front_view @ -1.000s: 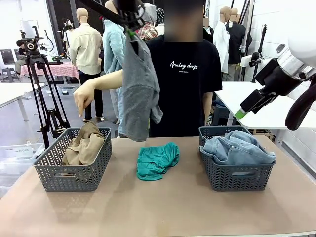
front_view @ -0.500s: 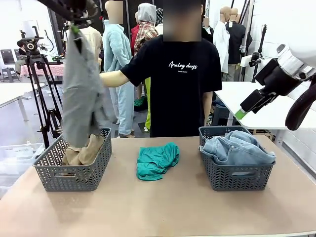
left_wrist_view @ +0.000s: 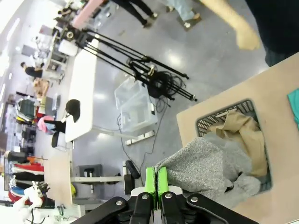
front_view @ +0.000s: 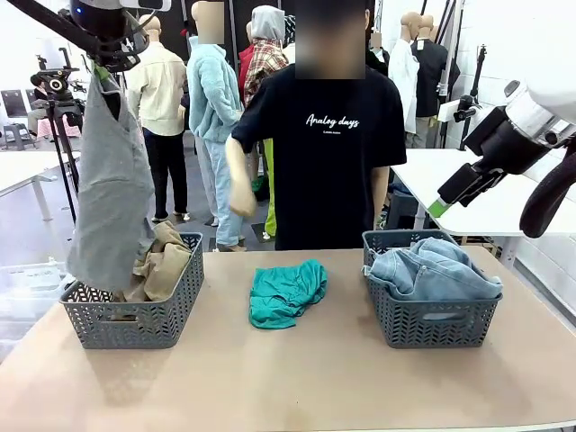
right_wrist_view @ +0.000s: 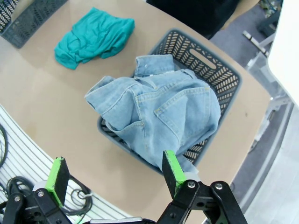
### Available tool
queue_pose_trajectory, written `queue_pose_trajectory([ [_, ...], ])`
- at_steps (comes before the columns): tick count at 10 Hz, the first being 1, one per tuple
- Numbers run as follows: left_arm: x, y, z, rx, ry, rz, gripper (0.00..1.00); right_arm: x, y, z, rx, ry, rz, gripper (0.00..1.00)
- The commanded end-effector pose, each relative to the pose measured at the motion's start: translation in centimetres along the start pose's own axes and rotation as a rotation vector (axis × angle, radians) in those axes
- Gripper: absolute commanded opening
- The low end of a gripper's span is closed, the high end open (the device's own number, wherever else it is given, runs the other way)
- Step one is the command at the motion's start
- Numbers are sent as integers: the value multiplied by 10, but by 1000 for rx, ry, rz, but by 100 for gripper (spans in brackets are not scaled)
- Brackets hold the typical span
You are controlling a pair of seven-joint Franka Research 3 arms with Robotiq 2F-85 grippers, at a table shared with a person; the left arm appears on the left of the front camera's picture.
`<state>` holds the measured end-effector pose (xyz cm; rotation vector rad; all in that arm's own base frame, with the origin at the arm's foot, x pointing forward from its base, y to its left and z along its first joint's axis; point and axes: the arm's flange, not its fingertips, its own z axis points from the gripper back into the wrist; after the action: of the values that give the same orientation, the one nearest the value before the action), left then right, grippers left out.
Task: Sort the tops and bottoms.
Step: Sort the clothes according to human instructions.
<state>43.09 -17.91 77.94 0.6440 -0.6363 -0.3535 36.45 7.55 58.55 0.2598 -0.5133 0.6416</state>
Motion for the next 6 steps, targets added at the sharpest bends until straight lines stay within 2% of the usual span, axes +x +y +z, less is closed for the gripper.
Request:
queue_pose_trajectory([
  [1, 6, 4, 7, -1, -22, -26, 0, 0, 1, -2, -25, 7, -13, 100],
  [6, 6, 4, 7, -1, -22, -26, 0, 0, 1, -2, -25, 7, -13, 100],
])
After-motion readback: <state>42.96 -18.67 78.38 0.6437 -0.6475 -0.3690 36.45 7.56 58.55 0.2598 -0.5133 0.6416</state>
